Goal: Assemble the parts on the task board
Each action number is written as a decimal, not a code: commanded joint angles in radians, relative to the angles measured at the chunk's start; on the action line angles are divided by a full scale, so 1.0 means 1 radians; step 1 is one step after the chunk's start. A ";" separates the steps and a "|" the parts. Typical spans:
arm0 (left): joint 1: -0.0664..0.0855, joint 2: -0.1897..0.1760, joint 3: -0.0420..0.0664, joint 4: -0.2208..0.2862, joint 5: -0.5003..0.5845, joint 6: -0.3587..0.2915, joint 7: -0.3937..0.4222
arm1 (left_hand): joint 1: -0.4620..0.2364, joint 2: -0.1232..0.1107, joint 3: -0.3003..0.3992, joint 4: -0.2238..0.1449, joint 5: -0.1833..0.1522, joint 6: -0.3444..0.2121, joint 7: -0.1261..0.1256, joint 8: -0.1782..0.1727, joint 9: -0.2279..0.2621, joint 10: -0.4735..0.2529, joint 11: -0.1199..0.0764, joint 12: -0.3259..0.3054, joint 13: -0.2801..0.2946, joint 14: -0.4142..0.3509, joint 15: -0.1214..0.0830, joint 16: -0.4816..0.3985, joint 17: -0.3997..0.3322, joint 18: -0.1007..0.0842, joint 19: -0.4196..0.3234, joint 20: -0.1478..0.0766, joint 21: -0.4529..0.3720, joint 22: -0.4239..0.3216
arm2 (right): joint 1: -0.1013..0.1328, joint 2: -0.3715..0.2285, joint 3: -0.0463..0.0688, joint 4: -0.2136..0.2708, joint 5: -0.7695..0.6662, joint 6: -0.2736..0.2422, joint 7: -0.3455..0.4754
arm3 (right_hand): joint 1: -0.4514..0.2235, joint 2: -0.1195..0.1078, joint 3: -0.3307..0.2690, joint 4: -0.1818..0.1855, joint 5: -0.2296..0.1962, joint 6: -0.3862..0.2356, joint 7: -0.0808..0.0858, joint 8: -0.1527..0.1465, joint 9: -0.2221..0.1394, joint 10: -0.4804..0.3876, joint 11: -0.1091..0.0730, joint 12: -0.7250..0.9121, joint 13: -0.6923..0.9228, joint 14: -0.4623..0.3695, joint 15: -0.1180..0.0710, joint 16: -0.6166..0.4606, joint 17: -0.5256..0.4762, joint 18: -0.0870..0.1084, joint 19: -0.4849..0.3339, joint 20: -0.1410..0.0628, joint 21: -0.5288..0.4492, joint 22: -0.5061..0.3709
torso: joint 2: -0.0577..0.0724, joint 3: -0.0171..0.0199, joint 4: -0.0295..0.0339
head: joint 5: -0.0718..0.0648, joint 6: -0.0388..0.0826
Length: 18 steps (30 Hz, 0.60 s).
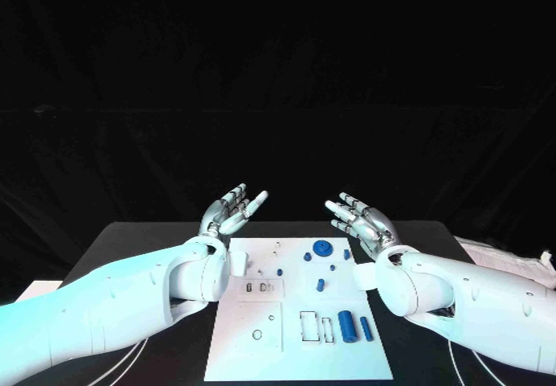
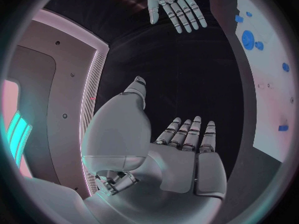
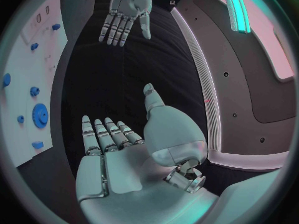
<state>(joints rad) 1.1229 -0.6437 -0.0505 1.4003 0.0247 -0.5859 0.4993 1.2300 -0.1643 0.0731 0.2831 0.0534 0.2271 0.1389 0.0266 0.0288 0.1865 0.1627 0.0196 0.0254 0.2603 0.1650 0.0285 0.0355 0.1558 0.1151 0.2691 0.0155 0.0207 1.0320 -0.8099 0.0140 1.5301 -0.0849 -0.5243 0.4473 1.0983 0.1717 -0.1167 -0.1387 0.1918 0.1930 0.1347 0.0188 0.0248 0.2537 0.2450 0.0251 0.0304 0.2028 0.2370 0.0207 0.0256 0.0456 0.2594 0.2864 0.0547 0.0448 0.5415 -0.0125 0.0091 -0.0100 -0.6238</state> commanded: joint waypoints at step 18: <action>-0.002 -0.079 0.000 0.039 0.006 0.138 0.019 | 0.145 0.125 0.011 -0.109 -0.001 0.649 0.080 0.126 0.055 0.770 0.015 0.137 0.048 0.742 -0.025 0.186 0.089 0.030 0.776 -0.019 0.297 0.125 | 0.012 -0.026 0.018 -0.074 -0.491 0.088 -0.047 | 0.298 -0.044 0.186 -0.154 0.012 0.749 0.089 0.111 0.045 0.813 -0.083 0.095 0.031 0.865 -0.118 0.145 0.038 0.137 0.625 -0.067 0.331 0.134 | 0.053 -0.0080 0.0107 | -0.026 -0.009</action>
<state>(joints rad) 1.1203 -0.7170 -0.0518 1.4279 0.0357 -0.4895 0.5027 1.3694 -0.0432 0.0859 0.1797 0.0534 0.8651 0.2151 0.1528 0.0858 0.9425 0.1829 0.1568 0.0756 0.9851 0.1450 0.2098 0.1219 0.1716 0.8724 0.2557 0.3053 0.1439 1.0417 -0.8321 0.0309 1.4546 -0.4051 -0.4097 0.4140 1.3463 0.1538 0.0081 -0.2787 0.1703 0.7792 0.1946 0.1184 0.0705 0.9008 0.1949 0.1191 0.0601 0.8912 0.1620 0.1494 0.0617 0.1625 0.7614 0.2589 0.2934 0.1411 0.5760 -0.0173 0.0162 -0.0296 -0.6343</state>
